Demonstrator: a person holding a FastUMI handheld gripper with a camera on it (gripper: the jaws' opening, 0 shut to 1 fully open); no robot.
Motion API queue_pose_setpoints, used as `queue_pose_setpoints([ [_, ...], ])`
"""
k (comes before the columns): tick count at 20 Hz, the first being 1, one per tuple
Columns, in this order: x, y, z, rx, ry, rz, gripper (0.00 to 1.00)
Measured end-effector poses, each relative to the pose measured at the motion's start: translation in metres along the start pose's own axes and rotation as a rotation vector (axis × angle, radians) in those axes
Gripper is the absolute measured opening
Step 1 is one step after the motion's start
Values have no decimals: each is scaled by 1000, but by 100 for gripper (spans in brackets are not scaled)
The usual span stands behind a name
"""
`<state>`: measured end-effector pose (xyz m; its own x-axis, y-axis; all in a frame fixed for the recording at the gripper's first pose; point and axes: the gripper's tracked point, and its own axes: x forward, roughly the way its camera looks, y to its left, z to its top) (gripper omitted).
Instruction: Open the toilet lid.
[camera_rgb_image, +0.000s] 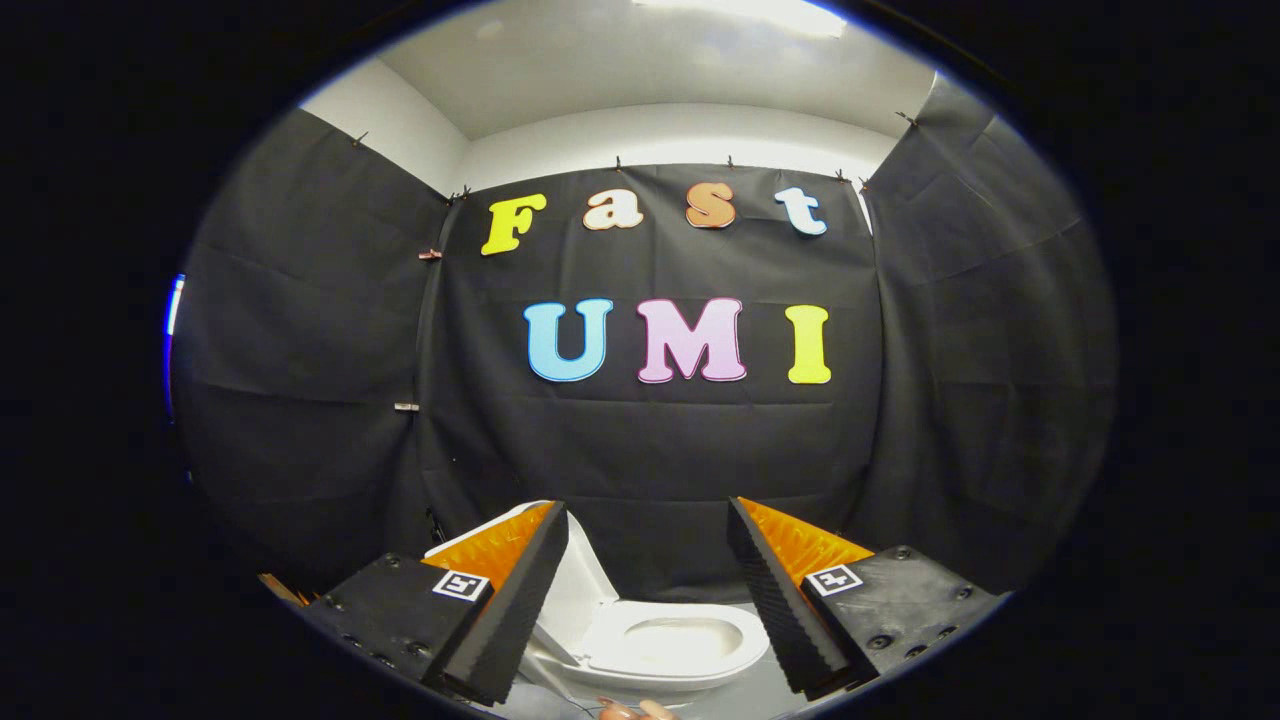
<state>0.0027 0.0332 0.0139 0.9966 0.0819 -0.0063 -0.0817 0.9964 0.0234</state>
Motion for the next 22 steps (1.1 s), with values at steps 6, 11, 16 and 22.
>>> queue_pose_setpoints([
  [6, -1, 1, 0, -12, 1, 2, 99],
  [11, -3, -1, -1, -12, 1, 1, 99],
  [16, -4, -1, 0, -15, -6, 0, 99],
  [22, -5, -3, 0, -15, -4, -3, 99],
])
